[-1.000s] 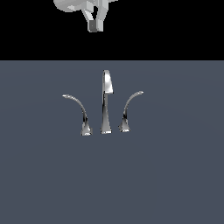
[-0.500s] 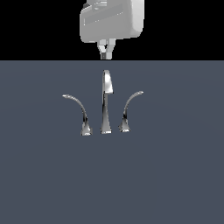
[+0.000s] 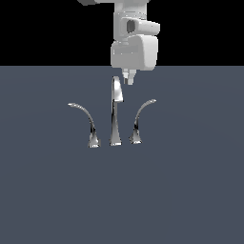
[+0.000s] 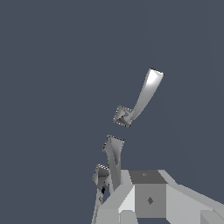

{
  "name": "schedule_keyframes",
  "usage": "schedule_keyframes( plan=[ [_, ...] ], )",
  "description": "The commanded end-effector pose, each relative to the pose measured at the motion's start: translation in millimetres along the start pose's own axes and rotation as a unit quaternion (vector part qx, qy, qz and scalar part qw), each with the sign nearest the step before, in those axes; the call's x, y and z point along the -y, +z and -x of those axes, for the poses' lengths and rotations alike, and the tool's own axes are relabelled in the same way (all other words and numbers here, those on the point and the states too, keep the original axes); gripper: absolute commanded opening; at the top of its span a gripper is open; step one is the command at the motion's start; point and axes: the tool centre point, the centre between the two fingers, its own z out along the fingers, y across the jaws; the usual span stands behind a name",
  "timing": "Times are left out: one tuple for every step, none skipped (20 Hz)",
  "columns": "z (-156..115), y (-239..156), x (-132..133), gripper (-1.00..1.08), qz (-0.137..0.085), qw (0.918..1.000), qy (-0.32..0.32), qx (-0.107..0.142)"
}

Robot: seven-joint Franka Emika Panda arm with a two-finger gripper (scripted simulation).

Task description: Turn on the faucet by rotating a designated handle.

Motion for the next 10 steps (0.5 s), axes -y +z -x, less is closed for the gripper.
schedule_keyframes(
  plan=[
    [-18, 15, 6, -1.0, 0.0, 0.9993, 0.037, -0.001],
    [-24, 21, 8, -1.0, 0.0, 0.9987, 0.051, -0.002],
    [-31, 26, 9, -1.0, 0.0, 0.9979, 0.064, -0.002],
    [-37, 31, 11, -1.0, 0.0, 0.997, 0.077, -0.002],
    [-43, 36, 12, -1.0, 0.0, 0.996, 0.089, -0.003],
    [-49, 40, 13, -1.0, 0.0, 0.9949, 0.101, -0.003],
    [-55, 45, 13, -1.0, 0.0, 0.9938, 0.111, -0.003],
    [-60, 49, 14, -1.0, 0.0, 0.9926, 0.122, -0.003],
    [-65, 52, 14, -1.0, 0.0, 0.9914, 0.131, -0.003],
    [-69, 56, 15, -1.0, 0.0, 0.9902, 0.14, -0.004]
  ],
)
